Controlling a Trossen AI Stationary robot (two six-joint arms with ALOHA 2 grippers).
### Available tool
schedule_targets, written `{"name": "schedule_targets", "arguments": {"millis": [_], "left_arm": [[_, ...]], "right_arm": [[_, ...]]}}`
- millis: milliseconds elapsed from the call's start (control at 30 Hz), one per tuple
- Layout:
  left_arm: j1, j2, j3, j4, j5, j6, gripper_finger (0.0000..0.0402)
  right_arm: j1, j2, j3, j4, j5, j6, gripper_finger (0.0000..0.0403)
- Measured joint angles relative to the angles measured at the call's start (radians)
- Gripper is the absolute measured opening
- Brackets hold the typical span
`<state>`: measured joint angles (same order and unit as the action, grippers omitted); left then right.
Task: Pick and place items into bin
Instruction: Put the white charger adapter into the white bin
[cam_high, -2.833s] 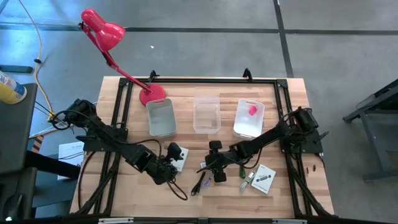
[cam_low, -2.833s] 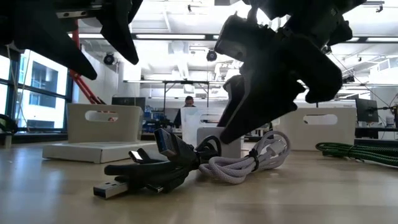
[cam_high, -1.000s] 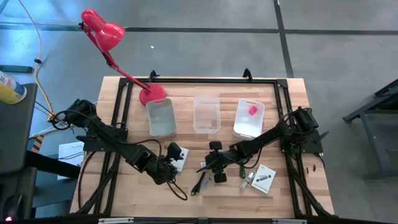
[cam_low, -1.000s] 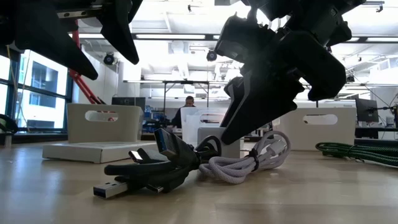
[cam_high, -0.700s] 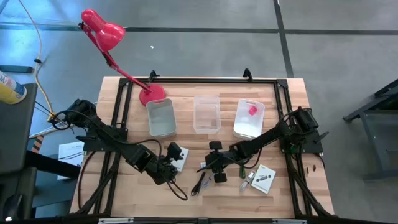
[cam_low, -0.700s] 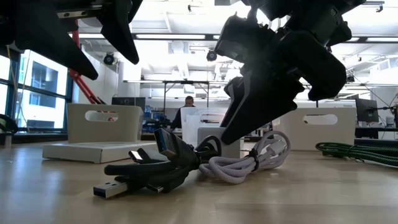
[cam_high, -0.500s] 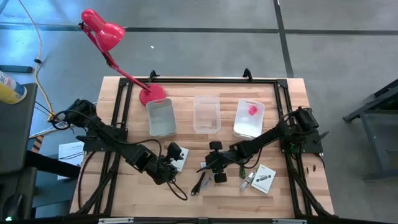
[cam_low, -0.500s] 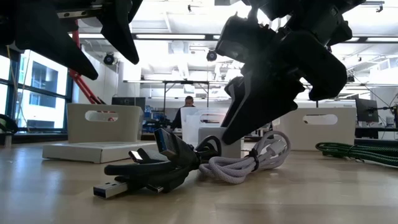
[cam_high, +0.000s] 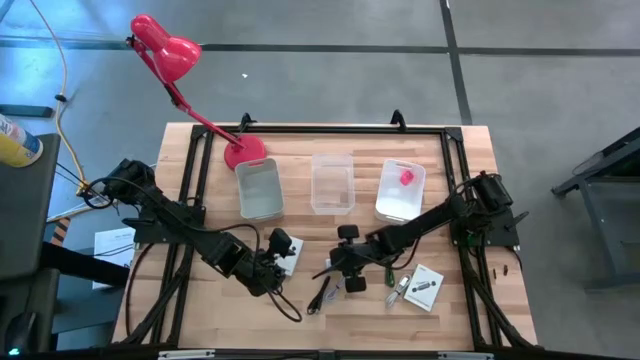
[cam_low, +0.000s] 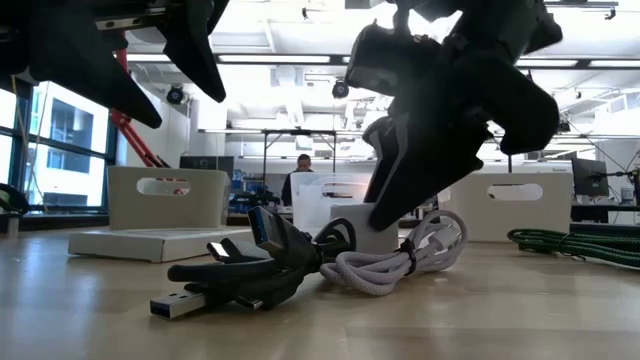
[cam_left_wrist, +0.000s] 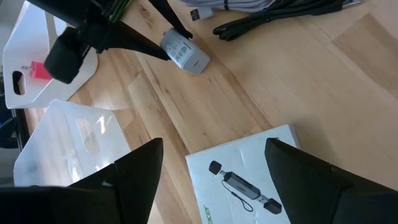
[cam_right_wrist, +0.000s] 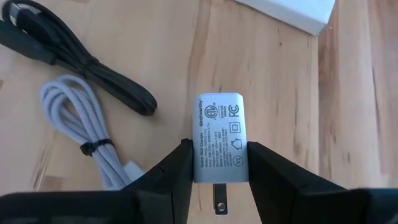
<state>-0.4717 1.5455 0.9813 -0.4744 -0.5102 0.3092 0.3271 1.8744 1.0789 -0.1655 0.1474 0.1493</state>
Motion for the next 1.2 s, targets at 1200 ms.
{"name": "schedule_targets", "arguments": {"millis": [1200], "left_arm": [[0.0, 0.0, 0.0, -0.05, -0.041, 0.0, 0.0271]], "right_arm": [[0.033, -0.39, 0.146, -0.784, 0.434, 0.207, 0.013]]}}
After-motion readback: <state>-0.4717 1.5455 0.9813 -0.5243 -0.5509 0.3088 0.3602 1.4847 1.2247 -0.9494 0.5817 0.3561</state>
